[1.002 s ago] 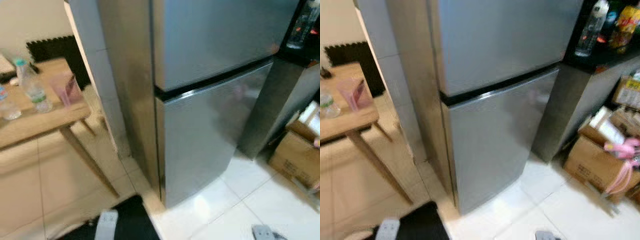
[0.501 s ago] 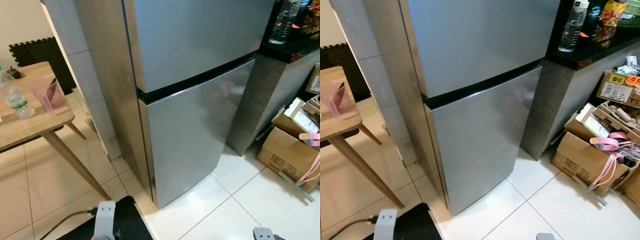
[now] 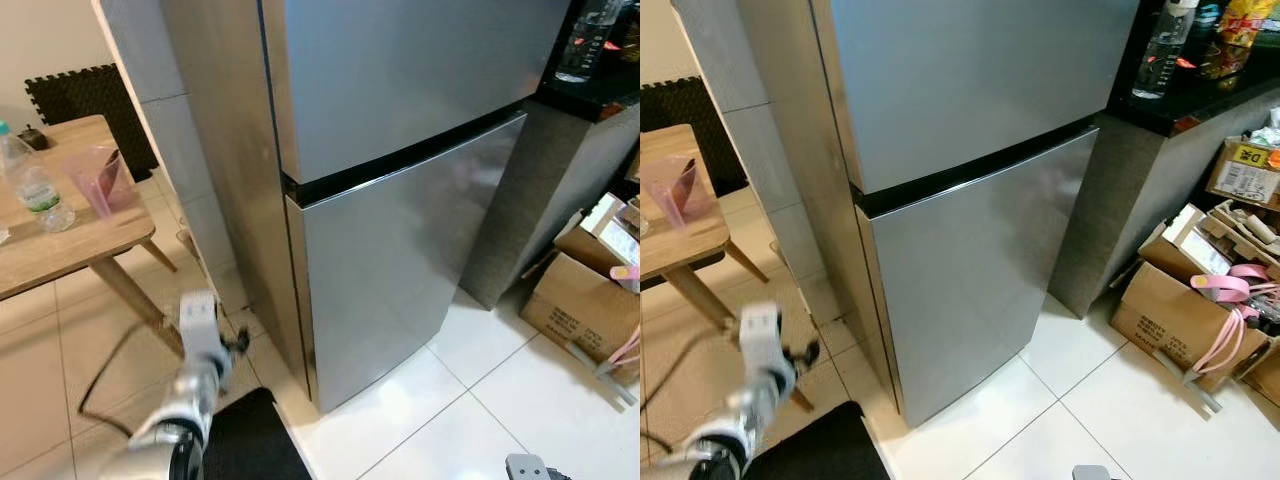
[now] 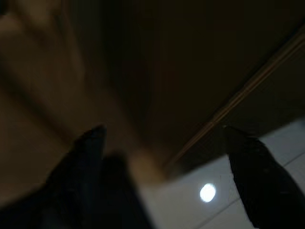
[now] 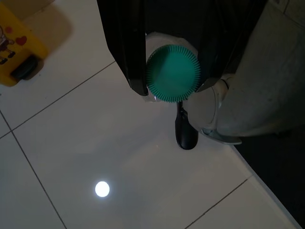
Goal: Restocking fridge
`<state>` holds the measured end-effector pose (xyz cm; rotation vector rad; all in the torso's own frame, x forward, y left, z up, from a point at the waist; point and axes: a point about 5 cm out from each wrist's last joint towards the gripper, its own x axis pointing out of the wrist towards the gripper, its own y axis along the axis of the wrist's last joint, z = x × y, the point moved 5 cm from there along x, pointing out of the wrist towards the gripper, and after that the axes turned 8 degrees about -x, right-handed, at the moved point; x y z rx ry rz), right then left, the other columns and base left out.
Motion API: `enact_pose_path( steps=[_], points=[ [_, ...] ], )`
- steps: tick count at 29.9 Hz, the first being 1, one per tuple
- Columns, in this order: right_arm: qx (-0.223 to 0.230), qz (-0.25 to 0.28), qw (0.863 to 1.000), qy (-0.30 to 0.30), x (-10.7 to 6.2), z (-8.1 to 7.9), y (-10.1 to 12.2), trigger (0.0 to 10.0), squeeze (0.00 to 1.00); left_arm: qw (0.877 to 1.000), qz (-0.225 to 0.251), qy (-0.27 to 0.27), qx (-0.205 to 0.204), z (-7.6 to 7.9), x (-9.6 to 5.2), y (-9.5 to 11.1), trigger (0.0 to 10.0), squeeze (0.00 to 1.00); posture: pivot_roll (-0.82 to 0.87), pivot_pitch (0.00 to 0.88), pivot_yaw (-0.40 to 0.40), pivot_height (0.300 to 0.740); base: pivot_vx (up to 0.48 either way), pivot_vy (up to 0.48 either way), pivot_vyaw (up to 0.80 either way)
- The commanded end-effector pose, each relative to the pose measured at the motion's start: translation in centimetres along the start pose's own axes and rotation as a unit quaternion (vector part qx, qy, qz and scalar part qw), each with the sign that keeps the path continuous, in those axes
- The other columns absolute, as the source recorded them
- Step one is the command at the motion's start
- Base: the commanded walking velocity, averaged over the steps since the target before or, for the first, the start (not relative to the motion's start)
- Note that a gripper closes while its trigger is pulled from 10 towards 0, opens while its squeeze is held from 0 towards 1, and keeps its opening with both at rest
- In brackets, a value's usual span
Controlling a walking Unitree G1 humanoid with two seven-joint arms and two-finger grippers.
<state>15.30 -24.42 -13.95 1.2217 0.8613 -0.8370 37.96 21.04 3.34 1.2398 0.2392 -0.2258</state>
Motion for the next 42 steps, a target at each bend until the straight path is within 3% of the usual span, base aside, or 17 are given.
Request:
enact_pose_path(
  steps=[1, 2, 3, 5, 6, 8, 9, 14, 17, 19, 20, 21, 22, 25, 30, 39, 42],
  points=[
    [-0.005, -0.003, 1.0, 0.003, 0.0, -0.2, -0.3, 10.0, 0.0, 1.0, 0.008, -0.006, -0.006, -0.3, -0.1, 0.4, 10.0, 1.0, -0.04, 0.0, 0.024, 0.74, 0.0, 0.0, 0.0],
    [-0.005, -0.003, 1.0, 0.003, 0.0, -0.3, -0.3, 10.0, 0.0, 0.999, 0.031, -0.035, -0.006, 0.9, 0.4, 2.1, 10.0, 1.0, -0.04, 0.0, 0.024, 0.74, 0.0, 0.0, 0.0],
    [-0.005, -0.003, 1.0, 0.003, 0.0, -0.3, -0.3, 10.0, 0.0, 0.999, 0.031, -0.035, -0.006, 0.9, 0.4, 2.1, 10.0, 1.0, -0.04, 0.0, 0.024, 0.74, 0.0, 0.0, 0.0],
    [-0.006, -0.003, 1.0, 0.003, 0.0, -0.3, -0.3, 10.0, 0.0, 0.988, 0.069, -0.135, 0.03, 4.8, 1.1, 5.5, 10.0, 1.0, -0.05, 0.0, 0.027, 0.74, 0.0, 0.0, 0.0],
    [-0.006, -0.003, 1.0, 0.003, 0.0, -0.3, -0.3, 10.0, 0.0, 0.988, 0.069, -0.135, 0.03, 4.8, 1.1, 5.5, 10.0, 1.0, -0.05, 0.0, 0.027, 0.74, 0.0, 0.0, 0.0],
    [-0.007, -0.002, 1.0, 0.003, 0.0, -0.3, -0.2, 10.0, 0.0, 0.969, 0.088, -0.217, 0.084, 7.6, 1.0, 7.6, 10.0, 1.0, -0.05, 0.0, 0.03, 0.74, 0.0, 0.0, 0.0],
    [-0.007, -0.003, 1.0, 0.003, 0.0, -0.3, -0.3, 10.0, 0.0, 0.963, 0.094, -0.236, 0.091, 8.2, 0.9, 8.2, 10.0, 1.0, -0.05, 0.0, 0.03, 0.74, 0.0, 0.0, 0.0],
    [-0.008, -0.003, 1.0, 0.004, 0.0, -0.4, -0.3, 10.0, 0.0, 0.946, 0.098, -0.294, 0.097, 9.1, 0.4, 10.0, 10.0, 1.0, -0.06, 0.0, 0.033, 0.74, 0.0, 0.0, 0.0],
    [-0.008, -0.003, 1.0, 0.004, 0.0, -0.4, -0.2, 10.0, 0.0, 0.943, 0.095, -0.304, 0.099, 9.2, 0.3, 10.0, 10.0, 1.0, -0.06, 0.0, 0.033, 0.74, 0.0, 0.0, 0.0],
    [-0.007, -0.003, 1.0, 0.003, 0.0, -0.4, -0.2, 10.0, 0.0, 0.931, 0.08, -0.338, 0.114, 9.8, 0.0, 10.0, 10.0, 1.0, -0.06, 0.0, 0.035, 0.74, 0.0, 0.0, 0.0],
    [-0.008, -0.002, 1.0, 0.002, 0.0, -0.3, -0.2, 10.0, 0.0, 0.923, 0.066, -0.36, 0.121, 10.2, -0.2, 9.8, 10.0, 0.51, -0.06, 0.0, 0.035, 0.74, 0.0, 0.0, 0.0],
    [-0.008, -0.002, 1.0, 0.001, 0.0, -0.3, -0.1, 10.0, 0.0, 0.915, 0.053, -0.38, 0.125, 10.5, -0.4, 9.6, 10.0, 0.39, -0.06, 0.0, 0.035, 0.74, 0.0, 0.0, 0.0],
    [-0.008, -0.001, 1.0, 0.001, 0.0, -0.3, -0.1, 10.0, 0.0, 0.908, 0.039, -0.398, 0.13, 10.6, -0.7, 9.4, 10.0, 0.0, -0.06, 0.0, 0.038, 0.74, 0.0, 0.0, 0.0],
    [-0.008, -0.001, 1.0, 0.0, 0.0, -0.2, -0.1, 10.0, 0.0, 0.899, 0.023, -0.415, 0.141, 10.6, -1.0, 9.2, 10.0, 0.0, -0.06, 0.0, 0.037, 0.74, 0.0, 0.0, 0.0],
    [-0.01, -0.002, 1.0, 0.001, 0.0, -0.2, -0.1, 10.0, 0.0, 0.907, 0.025, -0.392, 0.151, 9.9, -0.7, 9.4, 10.0, 0.0, -0.06, 0.0, 0.037, 0.74, 0.0, 0.0, 0.0],
    [-0.008, -0.004, 1.0, 0.0, 0.0, -0.3, -0.3, 10.0, 0.0, 0.912, 0.033, -0.375, 0.166, 9.9, -0.4, 9.6, 10.0, 0.0, -0.06, 0.0, 0.04, 0.74, 0.0, 0.0, 0.0],
    [-0.008, -0.004, 1.0, 0.0, 0.0, -0.2, -0.3, 10.0, 0.0, 0.927, 0.052, -0.336, 0.16, 9.3, 0.2, 10.5, 10.0, 0.0, -0.06, 0.0, 0.037, 0.74, 0.0, 0.0, 0.0]
  ],
)
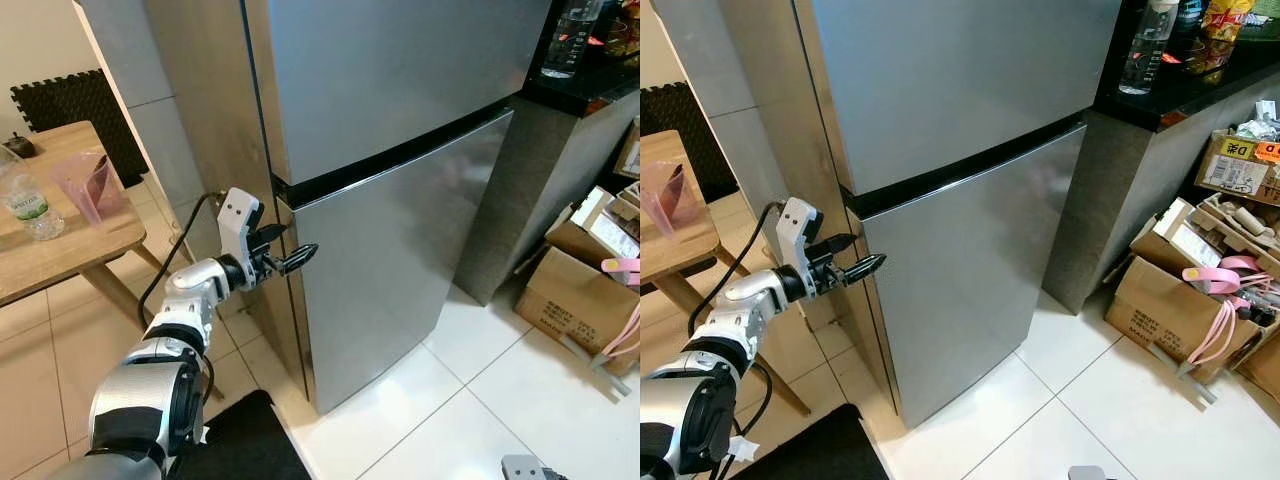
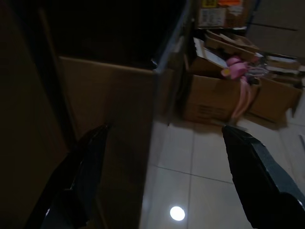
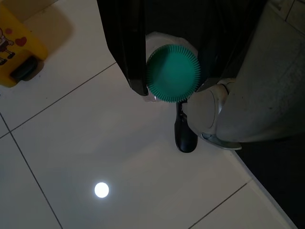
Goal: Restocking fridge
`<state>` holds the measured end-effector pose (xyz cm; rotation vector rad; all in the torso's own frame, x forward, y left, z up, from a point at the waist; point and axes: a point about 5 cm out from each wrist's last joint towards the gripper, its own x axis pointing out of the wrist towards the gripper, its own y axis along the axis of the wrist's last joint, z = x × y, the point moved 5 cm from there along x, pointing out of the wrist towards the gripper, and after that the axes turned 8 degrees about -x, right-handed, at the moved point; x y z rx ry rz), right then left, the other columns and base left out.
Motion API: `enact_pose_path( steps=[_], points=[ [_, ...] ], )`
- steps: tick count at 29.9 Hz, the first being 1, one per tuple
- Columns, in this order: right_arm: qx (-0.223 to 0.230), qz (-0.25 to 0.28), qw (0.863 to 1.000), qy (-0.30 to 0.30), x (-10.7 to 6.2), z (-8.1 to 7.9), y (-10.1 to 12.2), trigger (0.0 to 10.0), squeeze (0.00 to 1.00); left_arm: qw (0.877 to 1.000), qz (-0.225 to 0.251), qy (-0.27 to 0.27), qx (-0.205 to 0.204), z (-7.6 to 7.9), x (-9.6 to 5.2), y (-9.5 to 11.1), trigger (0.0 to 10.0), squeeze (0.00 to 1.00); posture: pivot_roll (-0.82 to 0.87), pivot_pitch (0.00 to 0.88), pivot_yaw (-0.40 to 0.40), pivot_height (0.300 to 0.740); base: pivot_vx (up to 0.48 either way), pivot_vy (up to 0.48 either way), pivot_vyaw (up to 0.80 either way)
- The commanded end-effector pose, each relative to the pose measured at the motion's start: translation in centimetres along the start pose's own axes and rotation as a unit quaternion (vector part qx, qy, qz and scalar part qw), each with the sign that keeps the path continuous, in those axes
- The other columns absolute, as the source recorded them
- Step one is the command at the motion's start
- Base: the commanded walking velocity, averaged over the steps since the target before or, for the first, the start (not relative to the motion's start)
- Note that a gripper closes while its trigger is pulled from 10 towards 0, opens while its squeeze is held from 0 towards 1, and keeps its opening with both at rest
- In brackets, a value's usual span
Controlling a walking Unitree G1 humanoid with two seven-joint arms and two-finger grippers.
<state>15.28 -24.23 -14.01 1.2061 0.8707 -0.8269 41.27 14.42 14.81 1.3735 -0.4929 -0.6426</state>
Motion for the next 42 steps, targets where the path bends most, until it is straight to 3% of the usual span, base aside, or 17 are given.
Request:
enact_pose_path(
  steps=[1, 6, 17, 21, 28, 31, 36, 42],
  points=[
    [0.001, -0.004, 1.0, -0.002, 0.0, 0.0, -0.3, 10.0, 0.0, 0.999, 0.009, 0.04, 0.016, -1.4, -0.4, 1.2, 10.0, 0.0, -0.06, 0.0, 0.036, 0.74, 0.0, 0.0, 0.0],
    [-0.001, -0.003, 1.0, -0.003, 0.0, 0.1, -0.2, 10.0, 0.0, 0.995, 0.024, 0.096, 0.003, -3.0, -1.0, 2.0, 10.0, 0.0, -0.06, 0.0, 0.033, 0.74, 0.0, 0.0, 0.0],
    [-0.003, -0.006, 1.0, -0.006, 0.0, 0.2, -0.3, 10.0, 0.0, 0.996, 0.002, 0.089, -0.024, -3.0, -1.0, 1.2, 10.0, 0.0, -0.07, 0.0, 0.031, 0.74, 0.0, 0.0, 0.0],
    [-0.002, -0.007, 1.0, -0.008, -0.1, 0.3, -0.4, 10.0, 0.0, 0.999, -0.018, 0.021, -0.031, -1.0, -0.3, 0.2, 10.0, 0.0, -0.07, 0.0, 0.032, 0.74, 0.0, 0.0, 0.0],
    [-0.002, -0.008, 1.0, -0.008, -0.1, 0.3, -0.4, 10.0, 0.0, 0.998, -0.02, -0.037, -0.037, 1.0, 0.8, -0.1, 10.0, 0.0, -0.06, 0.0, 0.037, 0.74, 0.0, 0.0, 0.0],
    [-0.002, -0.007, 1.0, -0.008, 0.0, 0.2, -0.4, 10.0, 0.0, 0.995, -0.021, -0.095, -0.039, 2.9, 1.4, -0.4, 10.0, 0.0, -0.06, 0.0, 0.037, 0.74, 0.0, 0.0, 0.0],
    [-0.002, -0.008, 1.0, -0.007, 0.0, 0.1, -0.5, 10.0, 0.0, 0.987, -0.021, -0.157, -0.035, 4.7, 1.8, -0.4, 10.0, 0.0, -0.06, 0.0, 0.038, 0.74, 0.0, 0.0, 0.0],
    [-0.003, -0.009, 1.0, -0.007, 0.0, 0.0, -0.6, 10.0, 0.0, 0.988, -0.019, -0.149, -0.027, 4.7, 1.9, -0.5, 10.0, 0.0, -0.06, 0.0, 0.039, 0.74, 0.0, 0.0, 0.0]
  ],
)
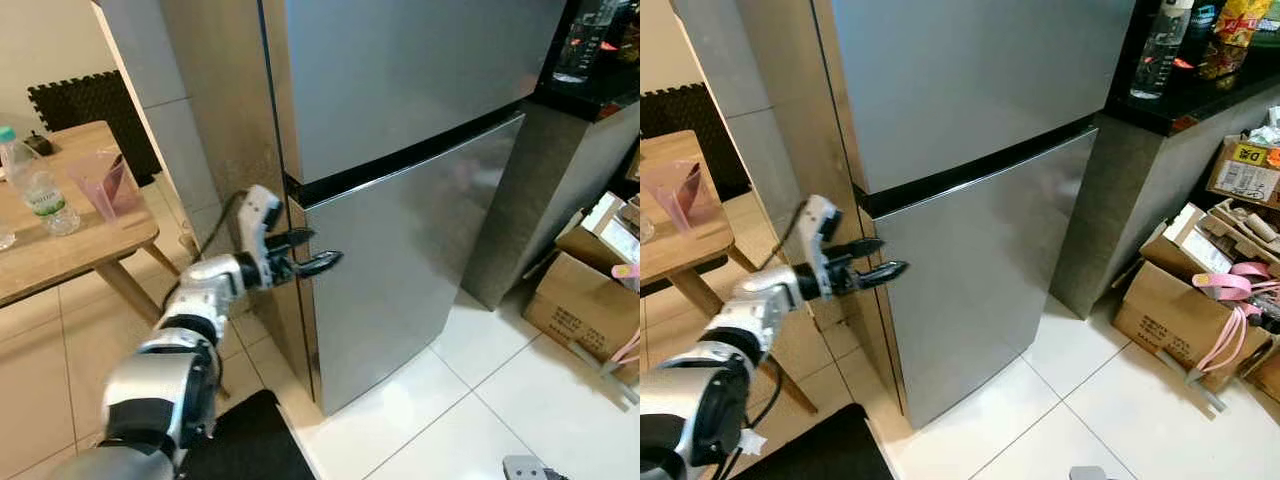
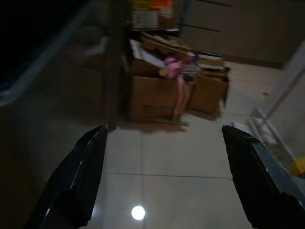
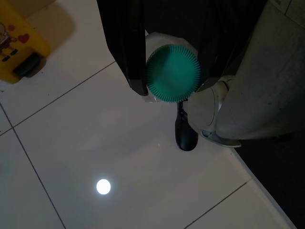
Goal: Restocking fridge
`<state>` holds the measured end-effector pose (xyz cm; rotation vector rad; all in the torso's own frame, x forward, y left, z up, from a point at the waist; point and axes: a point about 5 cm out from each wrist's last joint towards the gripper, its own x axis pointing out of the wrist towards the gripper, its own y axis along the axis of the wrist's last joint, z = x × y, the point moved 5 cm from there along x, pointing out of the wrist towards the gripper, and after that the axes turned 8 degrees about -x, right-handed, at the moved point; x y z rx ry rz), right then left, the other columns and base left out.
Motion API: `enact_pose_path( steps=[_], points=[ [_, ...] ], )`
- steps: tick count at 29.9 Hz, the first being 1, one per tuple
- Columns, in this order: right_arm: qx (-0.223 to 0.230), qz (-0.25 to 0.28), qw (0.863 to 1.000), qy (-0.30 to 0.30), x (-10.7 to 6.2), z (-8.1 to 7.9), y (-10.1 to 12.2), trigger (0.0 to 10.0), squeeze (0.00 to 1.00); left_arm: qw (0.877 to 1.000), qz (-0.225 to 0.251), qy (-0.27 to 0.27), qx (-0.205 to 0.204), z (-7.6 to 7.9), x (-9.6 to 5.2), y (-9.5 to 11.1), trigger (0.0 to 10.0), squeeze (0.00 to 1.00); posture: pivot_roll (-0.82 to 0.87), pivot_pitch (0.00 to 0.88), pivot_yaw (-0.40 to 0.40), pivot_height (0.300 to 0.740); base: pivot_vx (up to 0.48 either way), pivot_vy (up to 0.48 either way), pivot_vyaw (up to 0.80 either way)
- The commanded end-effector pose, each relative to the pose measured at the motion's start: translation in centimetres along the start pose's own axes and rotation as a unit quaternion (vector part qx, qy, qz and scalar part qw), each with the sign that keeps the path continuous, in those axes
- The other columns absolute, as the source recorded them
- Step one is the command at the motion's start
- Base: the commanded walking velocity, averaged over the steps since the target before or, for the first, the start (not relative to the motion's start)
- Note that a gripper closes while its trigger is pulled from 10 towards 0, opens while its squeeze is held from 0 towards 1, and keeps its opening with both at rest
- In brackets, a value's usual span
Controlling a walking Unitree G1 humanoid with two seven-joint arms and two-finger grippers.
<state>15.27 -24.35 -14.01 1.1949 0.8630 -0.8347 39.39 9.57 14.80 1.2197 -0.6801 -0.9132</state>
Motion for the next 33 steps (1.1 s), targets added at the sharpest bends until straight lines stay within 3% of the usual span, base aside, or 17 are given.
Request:
enact_pose_path(
  steps=[1, 5, 10, 14, 18, 21, 25, 27, 28, 29, 31, 33],
  points=[
    [-0.001, -0.007, 1.0, 0.0, 0.0, -0.2, -0.5, 10.0, 0.0, 0.999, 0.012, 0.036, 0.015, -0.8, -0.2, 0.4, 10.0, 0.0, -0.06, 0.0, 0.039, 0.74, 0.0, 0.0, 0.0],
    [-0.002, -0.007, 1.0, 0.001, 0.0, -0.3, -0.5, 10.0, 0.0, 0.997, 0.024, 0.078, 0.017, -1.8, -0.9, 0.7, 10.0, 0.0, -0.06, 0.0, 0.039, 0.74, 0.0, 0.0, 0.0],
    [-0.004, -0.008, 1.0, 0.002, 0.0, -0.5, -0.5, 10.0, 0.0, 0.996, 0.024, 0.083, 0.01, -2.3, -1.9, 0.7, 10.0, 0.0, -0.06, 0.0, 0.037, 0.74, 0.0, 0.0, 0.0],
    [-0.005, -0.01, 1.0, 0.002, 0.0, -0.5, -0.6, 10.0, 0.0, 0.996, -0.042, 0.076, 0.018, -2.5, -3.5, -1.4, 10.0, 0.0, -0.06, 0.0, 0.04, 0.74, 0.0, 0.0, 0.0],
    [-0.005, -0.012, 1.0, 0.002, -0.1, -0.4, -0.8, 10.0, 0.0, 0.989, -0.094, 0.105, 0.041, -3.3, -4.8, -2.7, 10.0, 0.0, -0.06, 0.0, 0.04, 0.74, 0.0, 0.0, 0.0],
    [-0.006, -0.014, 1.0, 0.003, -0.1, -0.3, -1.0, 10.0, 0.0, 0.97, -0.132, 0.187, 0.079, -5.4, -7.0, -2.6, 10.0, 0.0, -0.06, 0.0, 0.039, 0.74, 0.0, 0.0, 0.0],
    [-0.007, -0.015, 1.0, 0.004, -0.1, -0.3, -1.2, 10.0, 0.0, 0.96, -0.131, 0.23, 0.093, -6.6, -8.1, -1.6, 10.0, 0.0, -0.06, 0.0, 0.039, 0.74, 0.0, 0.0, 0.0],
    [-0.006, -0.017, 1.0, 0.004, -0.2, -0.4, -1.5, 10.0, 0.0, 0.944, -0.124, 0.285, 0.111, -7.8, -9.2, -0.4, 10.0, 0.0, -0.06, 0.0, 0.044, 0.74, 0.0, 0.0, 0.0],
    [-0.006, -0.017, 1.0, 0.004, -0.2, -0.4, -1.5, 10.0, 0.0, 0.944, -0.124, 0.285, 0.111, -7.8, -9.2, -0.4, 10.0, 0.0, -0.06, 0.0, 0.044, 0.74, 0.0, 0.0, 0.0],
    [-0.007, -0.019, 1.0, 0.006, -0.2, -0.6, -1.8, 10.0, 0.0, 0.93, -0.115, 0.324, 0.13, -8.6, -10.0, 0.6, 10.0, 0.0, -0.06, 0.009, 0.05, 0.74, 0.0, 0.0, 0.0],
    [-0.008, -0.02, 1.0, 0.007, -0.2, -0.7, -2.0, 10.0, 0.0, 0.925, -0.111, 0.336, 0.14, -8.8, -10.2, 1.1, 10.0, 0.0, -0.06, 0.009, 0.05, 0.74, 0.0, 0.0, 0.0],
    [-0.011, -0.024, 1.0, 0.011, -0.3, -0.9, -2.4, 10.0, 0.0, 0.923, -0.069, 0.348, 0.146, -8.9, -9.8, 2.5, 10.0, 0.0, -0.05, 0.03, 0.043, 0.74, 0.0, 0.0, 0.0]
  ],
)
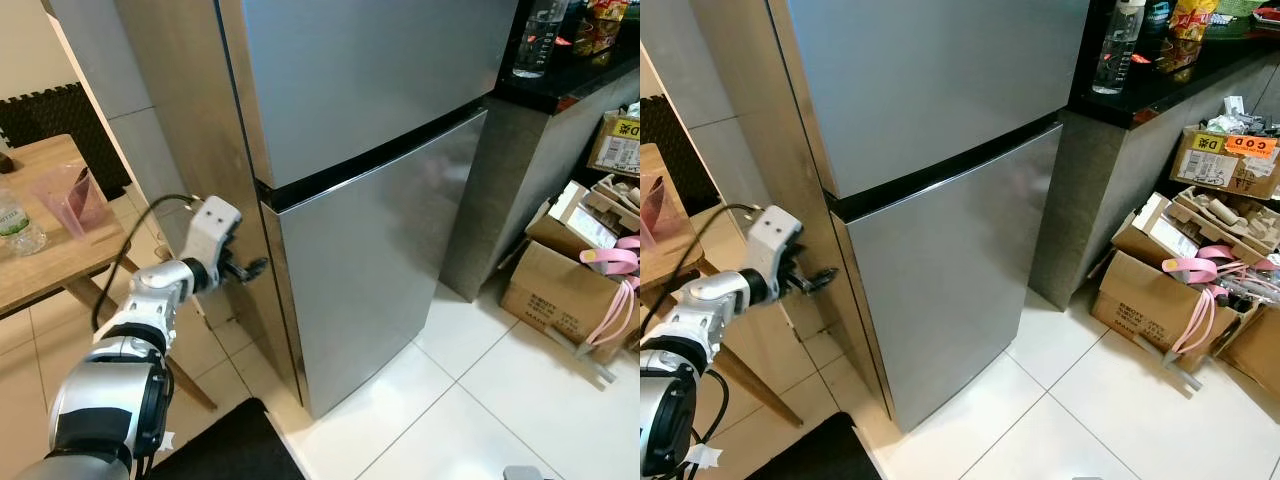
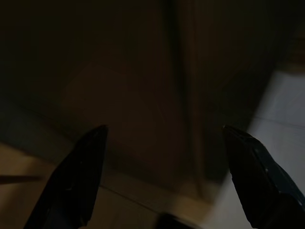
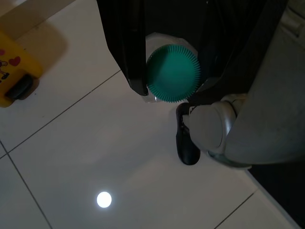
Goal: Restocking fridge
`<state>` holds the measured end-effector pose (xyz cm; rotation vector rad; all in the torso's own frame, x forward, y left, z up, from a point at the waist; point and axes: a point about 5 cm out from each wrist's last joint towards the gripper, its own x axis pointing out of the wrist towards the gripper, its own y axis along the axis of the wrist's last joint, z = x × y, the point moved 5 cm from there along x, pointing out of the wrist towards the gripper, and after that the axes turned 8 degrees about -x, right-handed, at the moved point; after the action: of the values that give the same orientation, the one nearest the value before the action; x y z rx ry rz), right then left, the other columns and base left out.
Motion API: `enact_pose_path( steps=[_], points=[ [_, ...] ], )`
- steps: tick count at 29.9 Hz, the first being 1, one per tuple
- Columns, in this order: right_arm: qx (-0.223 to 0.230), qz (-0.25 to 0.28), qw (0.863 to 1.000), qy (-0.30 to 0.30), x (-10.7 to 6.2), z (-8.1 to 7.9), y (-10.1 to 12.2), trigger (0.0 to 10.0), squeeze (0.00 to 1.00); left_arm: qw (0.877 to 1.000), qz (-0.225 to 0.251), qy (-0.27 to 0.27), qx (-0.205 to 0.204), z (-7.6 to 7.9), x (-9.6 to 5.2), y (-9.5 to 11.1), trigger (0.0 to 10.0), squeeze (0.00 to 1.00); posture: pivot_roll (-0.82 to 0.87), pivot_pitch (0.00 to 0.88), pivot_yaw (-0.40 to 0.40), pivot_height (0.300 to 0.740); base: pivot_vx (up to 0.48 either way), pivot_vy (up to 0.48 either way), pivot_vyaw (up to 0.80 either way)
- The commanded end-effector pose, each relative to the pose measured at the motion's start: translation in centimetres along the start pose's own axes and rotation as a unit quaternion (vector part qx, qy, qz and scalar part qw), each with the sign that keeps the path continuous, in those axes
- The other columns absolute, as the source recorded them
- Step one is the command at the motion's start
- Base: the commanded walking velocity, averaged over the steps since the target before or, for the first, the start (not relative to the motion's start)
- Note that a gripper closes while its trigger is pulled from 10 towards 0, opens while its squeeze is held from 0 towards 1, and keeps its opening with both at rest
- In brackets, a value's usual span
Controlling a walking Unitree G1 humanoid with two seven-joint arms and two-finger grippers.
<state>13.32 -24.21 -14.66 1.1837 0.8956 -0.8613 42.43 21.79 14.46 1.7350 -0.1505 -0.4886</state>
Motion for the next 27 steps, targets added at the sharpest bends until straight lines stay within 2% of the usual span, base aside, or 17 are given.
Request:
enact_pose_path(
  steps=[1, 2, 3, 5, 7, 9, 10, 11, 15, 27],
  points=[
    [-0.011, -0.004, 1.0, 0.007, 0.0, -0.5, -0.4, 10.0, 0.0, 1.0, 0.015, 0.019, 0.005, -1.0, -0.3, 0.8, 10.0, 0.0, -0.05, 0.03, 0.043, 0.74, 0.0, 0.0, 0.0],
    [-0.012, -0.005, 1.0, 0.008, 0.0, -0.5, -0.5, 10.0, 0.0, 0.999, 0.029, 0.019, -0.002, -0.9, -0.2, 1.3, 10.0, 0.0, -0.05, 0.03, 0.043, 0.74, 0.0, 0.0, 0.0],
    [-0.013, -0.007, 1.0, 0.01, -0.1, -0.7, -0.8, 10.0, 0.0, 0.997, 0.07, 0.005, -0.036, -0.3, 0.1, 2.5, 10.0, 0.0, -0.04, 0.044, 0.032, 0.74, 0.0, 0.0, 0.0],
    [-0.018, -0.009, 1.0, 0.012, -0.1, -0.8, -1.0, 10.0, 0.0, 0.989, 0.116, -0.024, -0.09, 0.5, 0.3, 3.8, 10.0, 0.0, -0.04, 0.056, 0.028, 0.74, 0.0, 0.0, 0.0],
    [-0.02, -0.009, 1.0, 0.013, -0.1, -0.9, -1.0, 10.0, 0.0, 0.986, 0.127, -0.033, -0.103, 0.7, 0.3, 4.2, 10.0, 0.0, -0.04, 0.056, 0.028, 0.74, 0.0, 0.0, 0.0],
    [-0.022, -0.004, 1.0, 0.011, -0.1, -0.6, -0.8, 10.0, 0.0, 0.977, 0.143, -0.091, -0.129, 2.4, 0.6, 4.6, 10.0, 0.0, -0.05, 0.09, 0.027, 0.74, 0.0, 0.0, 0.0],
    [-0.022, -0.004, 1.0, 0.011, -0.1, -0.6, -0.8, 10.0, 0.0, 0.977, 0.143, -0.091, -0.129, 2.4, 0.6, 4.6, 10.0, 0.0, -0.05, 0.09, 0.027, 0.74, 0.0, 0.0, 0.0],
    [-0.023, 0.0, 1.0, 0.01, -0.1, -0.5, -0.7, 10.0, 0.0, 0.975, 0.138, -0.117, -0.129, 3.3, 0.7, 4.4, 10.0, 0.0, -0.06, 0.097, 0.027, 0.74, 0.0, 0.0, 0.0],
    [-0.024, 0.003, 1.0, 0.009, -0.2, -0.3, -0.7, 10.0, 0.0, 0.975, 0.129, -0.135, -0.124, 3.9, 0.9, 4.2, 10.0, 0.0, -0.07, 0.114, 0.026, 0.74, 0.0, 0.0, 0.0],
    [-0.025, 0.0, 1.0, 0.007, -0.4, -0.1, -1.5, 10.0, 0.0, 0.972, 0.128, -0.159, -0.118, 4.3, 0.8, 4.6, 10.0, 0.0, -0.08, 0.145, 0.031, 0.74, 0.0, 0.0, 0.0]
  ],
)
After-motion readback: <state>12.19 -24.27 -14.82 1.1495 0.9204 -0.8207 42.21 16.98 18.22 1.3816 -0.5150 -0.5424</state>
